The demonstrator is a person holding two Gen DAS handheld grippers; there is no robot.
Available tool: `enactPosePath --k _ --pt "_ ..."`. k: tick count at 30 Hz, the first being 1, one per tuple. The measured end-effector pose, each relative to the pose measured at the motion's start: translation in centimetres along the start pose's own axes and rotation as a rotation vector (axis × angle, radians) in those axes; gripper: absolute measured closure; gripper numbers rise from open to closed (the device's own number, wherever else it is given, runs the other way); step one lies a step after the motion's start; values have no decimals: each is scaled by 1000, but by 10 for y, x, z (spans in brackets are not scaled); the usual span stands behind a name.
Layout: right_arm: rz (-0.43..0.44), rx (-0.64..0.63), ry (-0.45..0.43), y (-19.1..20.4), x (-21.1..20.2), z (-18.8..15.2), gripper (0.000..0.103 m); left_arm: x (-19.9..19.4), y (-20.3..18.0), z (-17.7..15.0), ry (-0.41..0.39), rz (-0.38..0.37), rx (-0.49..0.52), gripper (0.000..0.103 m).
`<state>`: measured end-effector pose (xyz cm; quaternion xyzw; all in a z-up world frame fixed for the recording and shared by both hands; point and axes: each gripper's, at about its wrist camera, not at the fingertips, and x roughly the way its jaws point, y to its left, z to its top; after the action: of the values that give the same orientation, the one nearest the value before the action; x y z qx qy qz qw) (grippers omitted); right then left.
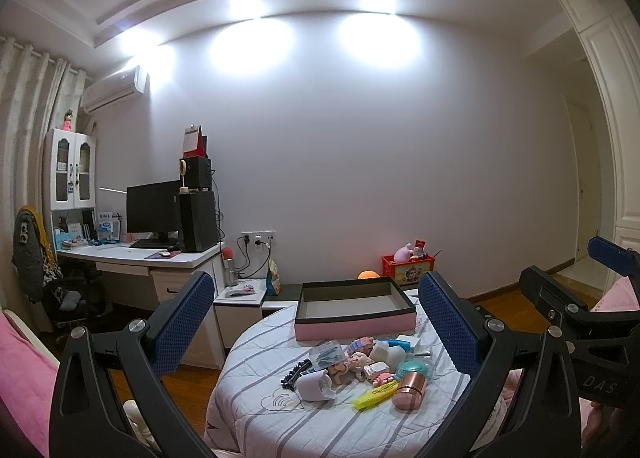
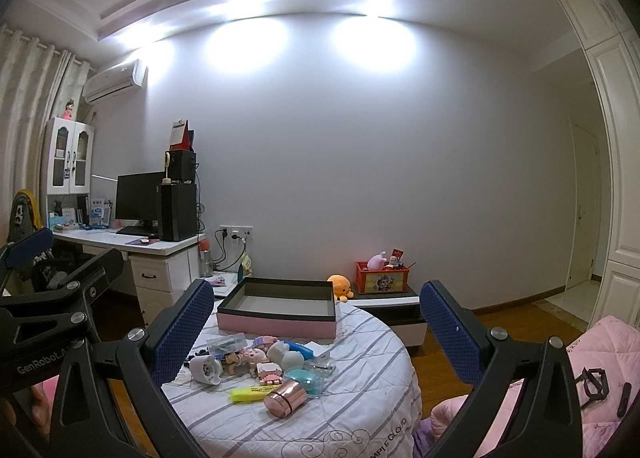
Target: Organize rigid objects
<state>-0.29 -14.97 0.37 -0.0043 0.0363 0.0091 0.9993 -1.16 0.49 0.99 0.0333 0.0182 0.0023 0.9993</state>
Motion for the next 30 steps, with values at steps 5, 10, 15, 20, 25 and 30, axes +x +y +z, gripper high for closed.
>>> enactPosePath --k 5,10,15,20,25,30 --pt "-5 -2 -5 1 -1 -1 0 1 0 -1 1 -5 -2 0" --pt "-6 -4 -4 2 -1 0 0 1 1 -1 -1 -3 -3 0" --pt "-6 -3 -5 1 -1 0 0 1 0 -1 -2 -3 -2 0" --pt "-8 -5 -4 2 -1 0 0 1 1 -2 -1 -4 -3 0" --pt "-7 -5 -4 1 -1 -1 0 1 1 -2 -1 -4 -2 0" --pt "-11 -9 -1 0 0 -3 0 3 0 -3 3 -6 -2 0"
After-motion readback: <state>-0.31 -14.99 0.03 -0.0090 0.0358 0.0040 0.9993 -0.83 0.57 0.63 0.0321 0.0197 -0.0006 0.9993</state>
